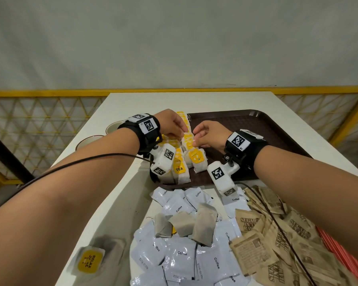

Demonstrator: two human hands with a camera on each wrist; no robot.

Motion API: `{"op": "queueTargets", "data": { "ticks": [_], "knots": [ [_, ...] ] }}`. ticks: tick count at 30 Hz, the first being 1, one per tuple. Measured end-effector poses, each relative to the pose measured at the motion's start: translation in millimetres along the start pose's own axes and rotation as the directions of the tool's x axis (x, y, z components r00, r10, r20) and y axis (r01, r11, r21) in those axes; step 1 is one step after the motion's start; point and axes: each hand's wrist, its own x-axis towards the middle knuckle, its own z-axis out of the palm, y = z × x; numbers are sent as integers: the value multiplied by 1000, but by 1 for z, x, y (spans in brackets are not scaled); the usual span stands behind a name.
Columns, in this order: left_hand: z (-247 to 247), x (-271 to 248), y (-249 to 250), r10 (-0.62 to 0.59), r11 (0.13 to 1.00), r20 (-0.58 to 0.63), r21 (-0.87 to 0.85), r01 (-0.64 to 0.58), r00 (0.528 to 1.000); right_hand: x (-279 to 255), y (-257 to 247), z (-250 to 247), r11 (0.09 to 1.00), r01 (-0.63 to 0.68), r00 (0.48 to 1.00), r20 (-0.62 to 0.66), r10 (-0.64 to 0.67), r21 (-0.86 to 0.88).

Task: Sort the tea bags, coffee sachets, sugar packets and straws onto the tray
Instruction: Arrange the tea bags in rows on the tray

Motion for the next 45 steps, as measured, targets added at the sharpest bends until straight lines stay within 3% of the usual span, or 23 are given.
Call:
{"op": "queueTargets", "data": {
  "ticks": [6,13,20,26,34,41,45],
  "knots": [
    [-3,4,-4,-34,999,-79,-40,31,996,2,5,-7,999,-37,999,-16,37,-13],
    [0,15,0,-21,994,-108,100,32,994,-1,3,-7,998,-50,999,15,51,-33],
    [6,14,6,64,932,-85,361,-29,994,3,3,3,988,-80,993,75,91,-134],
    [-7,14,3,62,950,-204,313,6,977,1,1,0,988,-107,992,60,114,-108],
    [9,10,7,5,892,-31,453,10,1000,1,-1,4,983,-79,994,59,90,-164],
    [11,11,10,-48,858,-23,510,53,999,-1,-5,1,987,-96,982,147,116,-131],
    [3,11,12,-18,904,-19,428,24,1000,-2,-9,-1,973,-78,976,182,118,-216]
  ]
}}
